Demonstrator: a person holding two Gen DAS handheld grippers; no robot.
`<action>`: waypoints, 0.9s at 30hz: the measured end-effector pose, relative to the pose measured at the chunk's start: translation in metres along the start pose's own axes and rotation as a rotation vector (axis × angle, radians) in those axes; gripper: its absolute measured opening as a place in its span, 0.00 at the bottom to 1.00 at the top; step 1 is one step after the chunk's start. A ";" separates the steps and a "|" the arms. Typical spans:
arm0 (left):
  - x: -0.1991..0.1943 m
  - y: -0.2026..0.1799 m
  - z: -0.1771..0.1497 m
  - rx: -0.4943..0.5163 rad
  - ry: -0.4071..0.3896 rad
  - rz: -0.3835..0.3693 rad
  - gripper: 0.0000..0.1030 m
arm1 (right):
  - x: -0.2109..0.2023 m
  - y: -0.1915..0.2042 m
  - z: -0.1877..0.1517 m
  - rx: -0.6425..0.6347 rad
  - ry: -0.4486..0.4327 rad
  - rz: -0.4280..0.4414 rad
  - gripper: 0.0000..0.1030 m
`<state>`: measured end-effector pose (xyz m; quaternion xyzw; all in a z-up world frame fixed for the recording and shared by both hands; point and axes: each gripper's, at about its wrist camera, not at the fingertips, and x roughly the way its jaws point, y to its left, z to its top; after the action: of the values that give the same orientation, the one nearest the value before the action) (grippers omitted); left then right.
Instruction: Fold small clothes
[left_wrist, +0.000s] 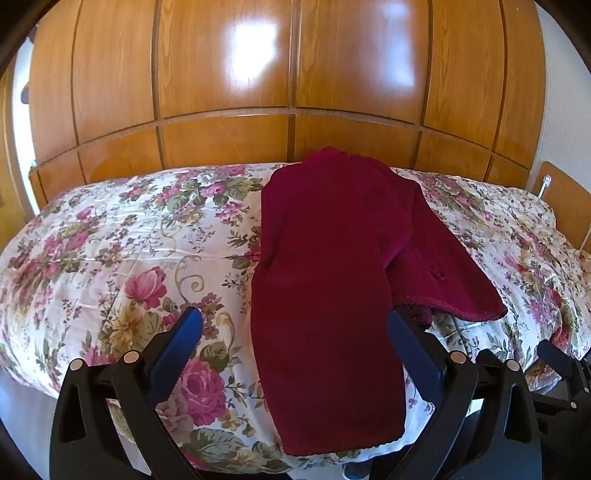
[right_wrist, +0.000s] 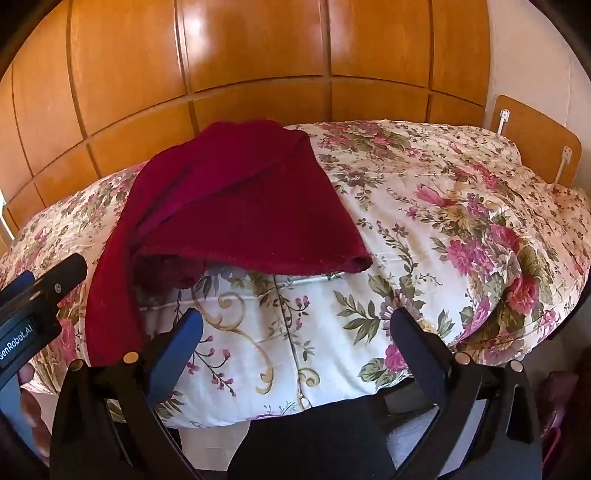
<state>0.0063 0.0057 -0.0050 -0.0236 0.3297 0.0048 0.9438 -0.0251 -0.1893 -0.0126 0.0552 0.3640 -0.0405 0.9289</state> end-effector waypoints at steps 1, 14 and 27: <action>0.001 0.001 0.000 -0.002 0.002 -0.002 0.96 | -0.001 -0.001 0.000 0.000 -0.006 -0.002 0.98; -0.002 0.004 -0.001 -0.009 -0.006 0.005 0.96 | -0.003 0.011 0.006 -0.065 -0.038 0.008 0.98; 0.000 0.000 -0.002 0.005 0.007 0.000 0.96 | 0.003 0.006 0.003 -0.046 -0.013 0.004 0.98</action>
<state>0.0044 0.0059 -0.0066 -0.0213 0.3330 0.0037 0.9427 -0.0204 -0.1843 -0.0115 0.0342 0.3585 -0.0304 0.9324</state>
